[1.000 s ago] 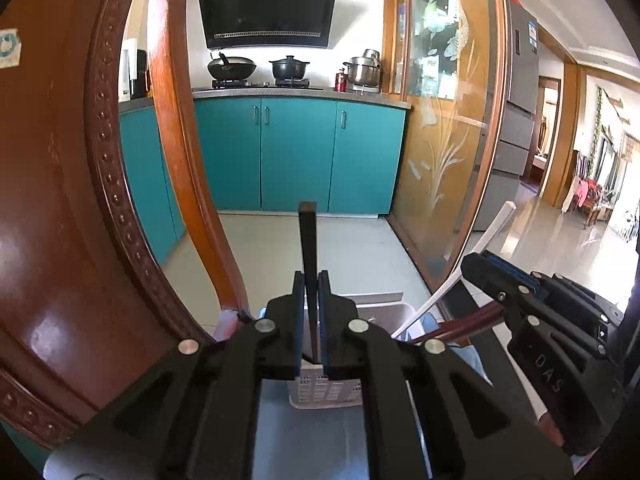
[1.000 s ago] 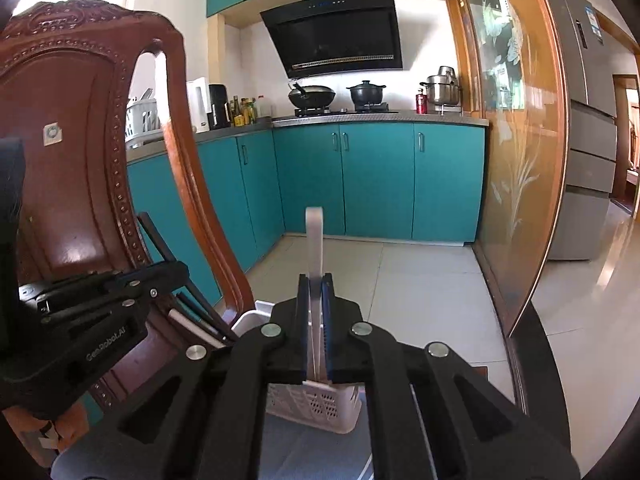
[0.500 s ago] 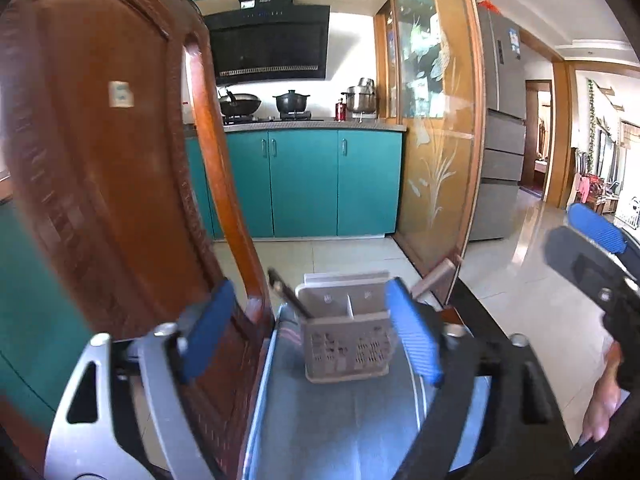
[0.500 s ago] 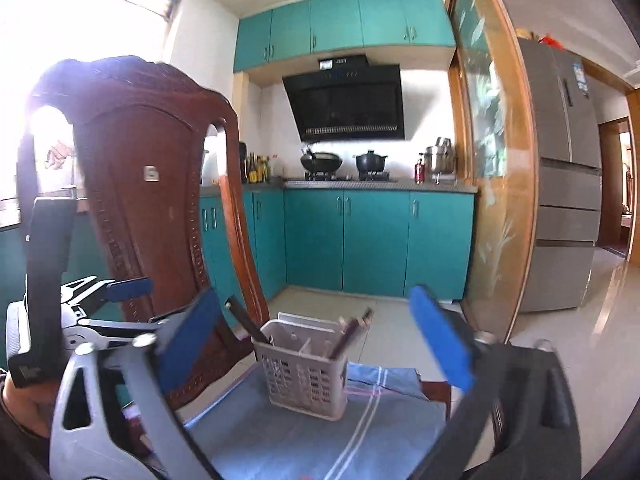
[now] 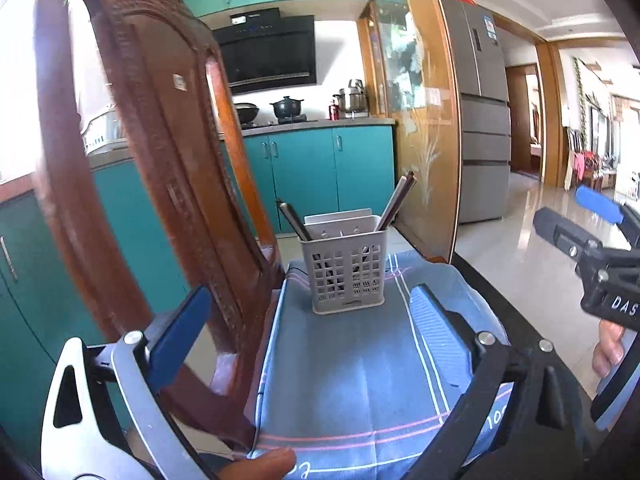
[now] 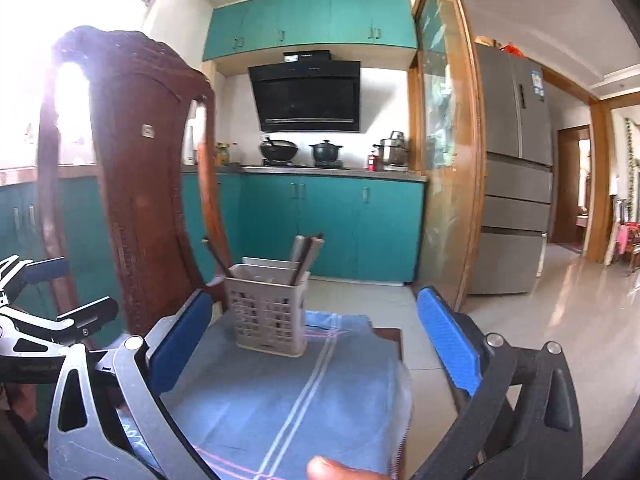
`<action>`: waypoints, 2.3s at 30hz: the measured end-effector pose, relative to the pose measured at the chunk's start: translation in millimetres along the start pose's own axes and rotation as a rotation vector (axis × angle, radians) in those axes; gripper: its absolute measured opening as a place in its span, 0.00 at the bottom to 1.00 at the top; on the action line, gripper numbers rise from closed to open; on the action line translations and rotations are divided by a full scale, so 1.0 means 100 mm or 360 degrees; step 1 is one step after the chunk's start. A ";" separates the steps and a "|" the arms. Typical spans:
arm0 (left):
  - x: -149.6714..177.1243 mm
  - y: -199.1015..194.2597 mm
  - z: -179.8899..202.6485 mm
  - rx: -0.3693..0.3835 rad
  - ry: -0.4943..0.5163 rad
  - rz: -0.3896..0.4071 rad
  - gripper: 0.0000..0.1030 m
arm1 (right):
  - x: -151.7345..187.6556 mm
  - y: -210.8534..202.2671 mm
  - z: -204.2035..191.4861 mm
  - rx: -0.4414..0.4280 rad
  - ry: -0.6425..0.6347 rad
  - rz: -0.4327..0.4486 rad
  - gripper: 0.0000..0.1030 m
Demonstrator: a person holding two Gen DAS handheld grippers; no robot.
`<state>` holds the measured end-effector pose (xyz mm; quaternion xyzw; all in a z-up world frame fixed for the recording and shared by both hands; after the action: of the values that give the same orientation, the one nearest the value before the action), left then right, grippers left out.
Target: Organize utensils
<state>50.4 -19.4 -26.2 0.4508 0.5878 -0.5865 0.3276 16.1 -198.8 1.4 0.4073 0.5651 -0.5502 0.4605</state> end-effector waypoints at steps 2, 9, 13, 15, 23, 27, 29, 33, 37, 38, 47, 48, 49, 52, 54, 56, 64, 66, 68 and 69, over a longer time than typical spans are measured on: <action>-0.01 -0.08 -0.04 -0.0009 -0.0013 0.0023 0.96 | -0.04 0.00 -0.03 -0.0046 0.0004 0.0012 0.97; -0.10 -0.30 -0.19 -0.0058 -0.0080 0.0099 0.96 | -0.05 -0.03 -0.16 -0.0087 -0.0017 0.0059 0.97; -0.11 -0.30 -0.19 -0.0044 -0.0090 0.0099 0.96 | -0.06 -0.03 -0.23 -0.0102 -0.0058 0.0056 0.97; -0.12 -0.27 -0.19 -0.0044 -0.0078 0.0095 0.96 | -0.07 -0.05 -0.25 -0.0109 -0.0072 0.0062 0.97; -0.15 -0.23 -0.17 -0.0019 -0.0072 0.0091 0.96 | -0.08 -0.04 -0.33 -0.0119 -0.0121 0.0066 0.97; -0.15 -0.22 -0.17 -0.0007 -0.0079 0.0087 0.96 | -0.08 -0.03 -0.36 -0.0130 -0.0134 0.0063 0.97; -0.15 -0.21 -0.17 -0.0009 -0.0078 0.0080 0.96 | -0.07 -0.03 -0.37 -0.0133 -0.0139 0.0063 0.97; -0.16 -0.20 -0.16 -0.0005 -0.0078 0.0072 0.96 | -0.07 -0.03 -0.39 -0.0136 -0.0151 0.0062 0.97; -0.17 -0.19 -0.15 -0.0002 -0.0071 0.0068 0.96 | -0.06 -0.02 -0.39 -0.0137 -0.0154 0.0060 0.97; -0.16 -0.19 -0.14 -0.0003 -0.0067 0.0066 0.96 | -0.06 -0.03 -0.39 -0.0138 -0.0155 0.0061 0.97; -0.17 -0.15 -0.11 0.0000 -0.0055 0.0055 0.96 | -0.06 -0.03 -0.38 -0.0137 -0.0151 0.0069 0.97; -0.17 -0.15 -0.11 0.0005 -0.0058 0.0053 0.96 | -0.06 -0.03 -0.38 -0.0138 -0.0151 0.0070 0.97; -0.17 -0.15 -0.11 0.0007 -0.0060 0.0052 0.96 | -0.06 -0.03 -0.38 -0.0138 -0.0151 0.0071 0.97; -0.17 -0.13 -0.10 0.0013 -0.0058 0.0050 0.96 | -0.06 -0.03 -0.37 -0.0134 -0.0154 0.0071 0.97; -0.18 -0.13 -0.09 0.0012 -0.0053 0.0052 0.96 | -0.06 -0.04 -0.37 -0.0133 -0.0154 0.0075 0.97; -0.18 -0.12 -0.07 0.0014 -0.0051 0.0055 0.96 | -0.05 -0.04 -0.37 -0.0133 -0.0154 0.0075 0.97; -0.15 -0.10 -0.06 0.0024 -0.0054 0.0047 0.96 | -0.04 -0.05 -0.37 -0.0129 -0.0164 0.0070 0.97; -0.15 -0.09 -0.05 0.0025 -0.0051 0.0042 0.96 | -0.03 -0.04 -0.37 -0.0127 -0.0166 0.0063 0.97; -0.14 -0.09 -0.04 0.0025 -0.0045 0.0042 0.96 | -0.03 -0.05 -0.37 -0.0128 -0.0168 0.0062 0.97; -0.14 -0.09 -0.04 0.0026 -0.0045 0.0041 0.96 | -0.03 -0.04 -0.37 -0.0131 -0.0167 0.0062 0.97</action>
<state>48.4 -16.7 -9.6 0.4528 0.5725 -0.5932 0.3397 10.1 -161.6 4.5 0.3696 0.5543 -0.5379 0.5165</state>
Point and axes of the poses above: each gripper's, at about its wrist camera, not at the fingertips, and y roughly the way its jaws point, z to its right, x to its underside, the point moved 5 cm from there along y, roughly the way its jaws point, and after that the axes turned 4 degrees about -z, right-handed, at the moved point
